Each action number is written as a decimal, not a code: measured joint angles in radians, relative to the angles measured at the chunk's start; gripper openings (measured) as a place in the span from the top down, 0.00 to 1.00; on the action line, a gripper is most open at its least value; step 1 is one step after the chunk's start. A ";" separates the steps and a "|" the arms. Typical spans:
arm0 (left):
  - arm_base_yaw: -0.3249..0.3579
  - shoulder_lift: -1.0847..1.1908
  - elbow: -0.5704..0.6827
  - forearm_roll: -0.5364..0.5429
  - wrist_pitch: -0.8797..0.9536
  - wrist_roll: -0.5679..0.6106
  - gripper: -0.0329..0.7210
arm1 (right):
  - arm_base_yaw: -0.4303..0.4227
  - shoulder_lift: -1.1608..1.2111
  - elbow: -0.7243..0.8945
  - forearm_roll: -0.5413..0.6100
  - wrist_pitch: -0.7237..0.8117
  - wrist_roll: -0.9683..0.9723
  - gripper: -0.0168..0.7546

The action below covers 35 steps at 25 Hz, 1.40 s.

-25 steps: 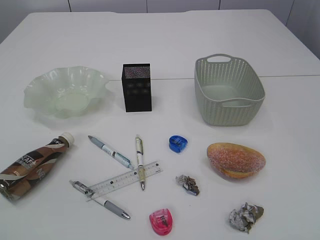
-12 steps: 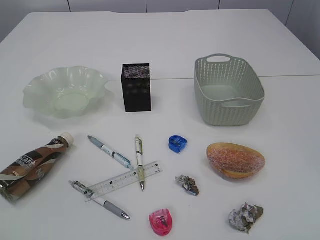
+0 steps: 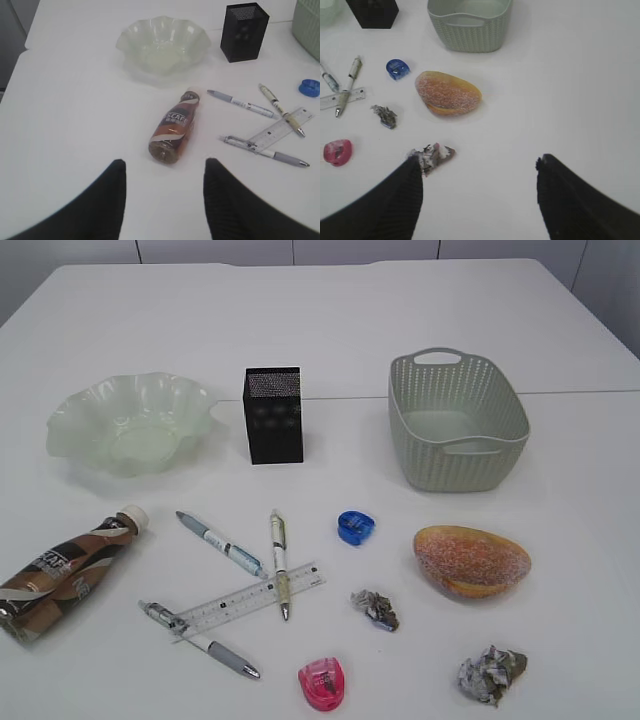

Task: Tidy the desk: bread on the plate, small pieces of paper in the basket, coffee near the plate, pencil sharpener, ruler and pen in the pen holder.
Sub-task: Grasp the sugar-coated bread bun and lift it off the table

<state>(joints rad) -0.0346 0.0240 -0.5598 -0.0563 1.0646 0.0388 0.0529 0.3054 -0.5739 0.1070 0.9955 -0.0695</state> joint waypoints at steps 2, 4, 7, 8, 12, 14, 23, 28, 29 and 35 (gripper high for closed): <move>0.000 0.026 -0.019 0.000 -0.002 0.000 0.47 | 0.000 0.078 -0.008 0.009 -0.036 0.000 0.30; 0.000 0.080 -0.032 -0.005 -0.024 0.000 0.47 | 0.000 0.142 -0.009 0.016 -0.089 0.000 0.30; 0.000 0.173 -0.045 -0.035 -0.079 0.000 0.47 | 0.000 0.205 -0.009 0.018 -0.152 0.000 0.30; 0.000 0.209 -0.047 -0.038 -0.099 0.000 0.47 | 0.000 0.228 -0.011 0.018 -0.164 0.000 0.30; 0.000 0.341 -0.070 -0.014 -0.201 0.000 0.47 | 0.000 0.352 -0.033 0.034 -0.174 0.011 0.30; 0.000 0.400 -0.094 -0.006 -0.229 0.000 0.46 | 0.000 0.432 -0.060 0.044 -0.175 0.013 0.30; 0.000 0.667 -0.190 -0.076 -0.245 0.047 0.46 | 0.000 0.855 -0.285 0.090 -0.095 -0.291 0.31; 0.000 0.817 -0.212 -0.243 -0.197 0.193 0.46 | 0.000 1.053 -0.383 0.152 -0.026 -0.567 0.31; 0.000 0.848 -0.216 -0.270 -0.194 0.203 0.47 | 0.000 1.086 -0.394 0.170 -0.019 -0.620 0.31; 0.000 0.963 -0.272 -0.391 -0.173 0.284 0.47 | 0.000 1.234 -0.414 0.330 -0.019 -0.874 0.31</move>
<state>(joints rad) -0.0346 0.9868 -0.8317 -0.4470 0.8912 0.3223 0.0529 1.5393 -0.9878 0.4371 0.9762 -0.9437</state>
